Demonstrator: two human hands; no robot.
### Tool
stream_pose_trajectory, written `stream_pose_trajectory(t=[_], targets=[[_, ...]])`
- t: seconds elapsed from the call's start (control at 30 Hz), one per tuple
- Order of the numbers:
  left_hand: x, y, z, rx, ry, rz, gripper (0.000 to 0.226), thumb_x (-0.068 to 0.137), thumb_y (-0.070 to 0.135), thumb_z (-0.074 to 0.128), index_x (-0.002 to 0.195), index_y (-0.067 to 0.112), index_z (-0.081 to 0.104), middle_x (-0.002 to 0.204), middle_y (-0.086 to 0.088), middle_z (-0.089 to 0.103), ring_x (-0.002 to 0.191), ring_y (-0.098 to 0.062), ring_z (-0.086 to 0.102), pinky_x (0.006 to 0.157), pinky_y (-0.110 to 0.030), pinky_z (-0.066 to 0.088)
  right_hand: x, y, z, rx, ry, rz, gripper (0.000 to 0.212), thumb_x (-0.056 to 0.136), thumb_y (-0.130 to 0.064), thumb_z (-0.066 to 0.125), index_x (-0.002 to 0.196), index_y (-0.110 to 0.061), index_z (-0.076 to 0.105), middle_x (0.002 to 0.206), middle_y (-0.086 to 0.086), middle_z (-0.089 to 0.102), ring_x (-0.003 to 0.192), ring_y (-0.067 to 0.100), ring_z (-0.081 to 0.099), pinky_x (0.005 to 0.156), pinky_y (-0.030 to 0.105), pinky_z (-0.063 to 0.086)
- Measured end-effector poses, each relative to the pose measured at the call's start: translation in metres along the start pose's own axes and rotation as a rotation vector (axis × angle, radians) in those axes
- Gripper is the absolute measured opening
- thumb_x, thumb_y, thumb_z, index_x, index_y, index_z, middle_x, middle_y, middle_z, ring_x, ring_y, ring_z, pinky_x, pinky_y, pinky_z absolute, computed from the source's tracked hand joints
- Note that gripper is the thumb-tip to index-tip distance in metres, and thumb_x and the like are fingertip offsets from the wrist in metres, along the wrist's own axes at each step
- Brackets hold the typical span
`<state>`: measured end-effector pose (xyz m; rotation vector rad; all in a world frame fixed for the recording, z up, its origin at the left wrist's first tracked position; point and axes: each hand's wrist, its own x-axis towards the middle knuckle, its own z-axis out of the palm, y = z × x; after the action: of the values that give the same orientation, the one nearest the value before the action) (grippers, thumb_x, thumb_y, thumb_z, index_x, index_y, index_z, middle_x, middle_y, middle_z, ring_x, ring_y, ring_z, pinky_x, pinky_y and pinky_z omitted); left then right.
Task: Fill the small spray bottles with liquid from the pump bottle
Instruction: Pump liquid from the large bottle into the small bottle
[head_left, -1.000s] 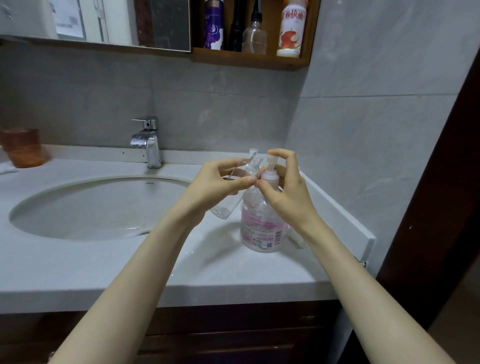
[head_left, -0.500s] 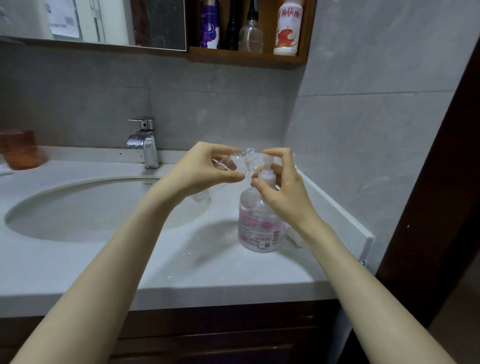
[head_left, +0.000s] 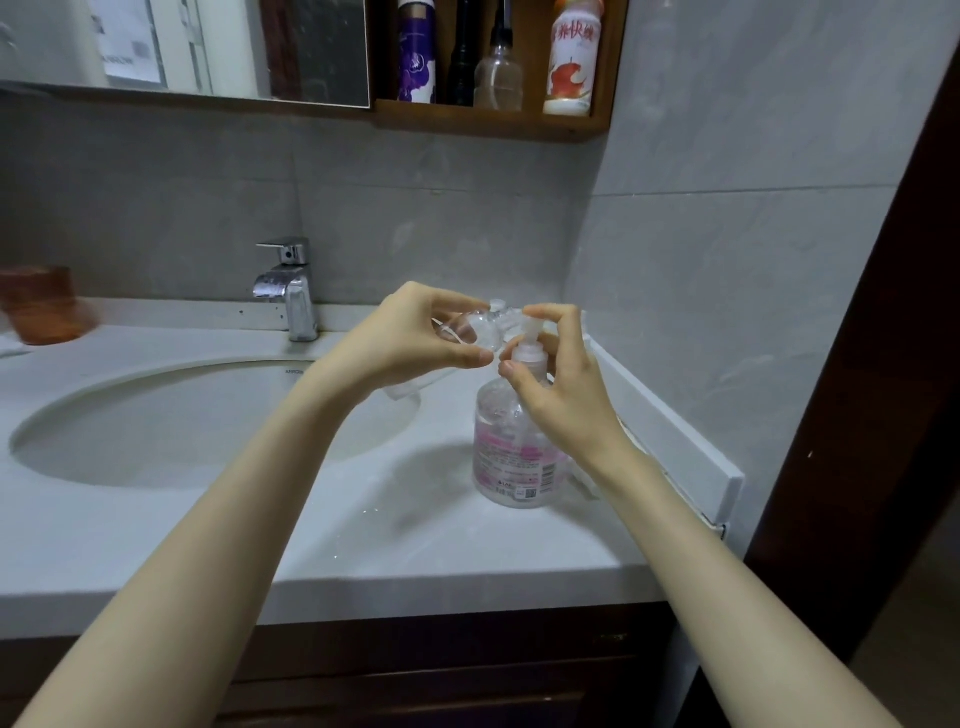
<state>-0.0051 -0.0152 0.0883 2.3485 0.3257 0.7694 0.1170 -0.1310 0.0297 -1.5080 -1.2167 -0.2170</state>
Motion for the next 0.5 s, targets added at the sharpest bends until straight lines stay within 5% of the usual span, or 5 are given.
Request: stream_pose_trajectory(t=[0.17, 0.5], targets=[[-0.0033, 0.0016, -0.0016, -0.026, -0.004, -0.012, 0.051, 0.074, 0.020, 0.079, 0.123, 0.019, 0.063, 0.095, -0.005, 0.070, 0.073, -0.008, 0.060, 0.086, -0.031, 0.051, -0.0014, -0.0009, 0.0013, -0.008, -0.009, 0.004, 0.052, 0.084, -0.018, 0.062, 0.104, -0.057, 0.033, 0.088, 0.002, 0.066, 0.083, 0.020, 0.063, 0.079, 0.048, 0.051], [-0.0022, 0.0008, 0.0018, -0.063, -0.007, -0.018, 0.050, 0.074, 0.017, 0.079, 0.122, 0.018, 0.064, 0.081, 0.001, 0.067, 0.080, -0.014, 0.062, 0.081, -0.025, 0.049, 0.0026, 0.0001, -0.0004, 0.030, 0.002, 0.009, 0.042, 0.085, -0.012, 0.065, 0.099, -0.038, 0.035, 0.083, -0.002, 0.067, 0.076, 0.013, 0.064, 0.076, 0.040, 0.052]])
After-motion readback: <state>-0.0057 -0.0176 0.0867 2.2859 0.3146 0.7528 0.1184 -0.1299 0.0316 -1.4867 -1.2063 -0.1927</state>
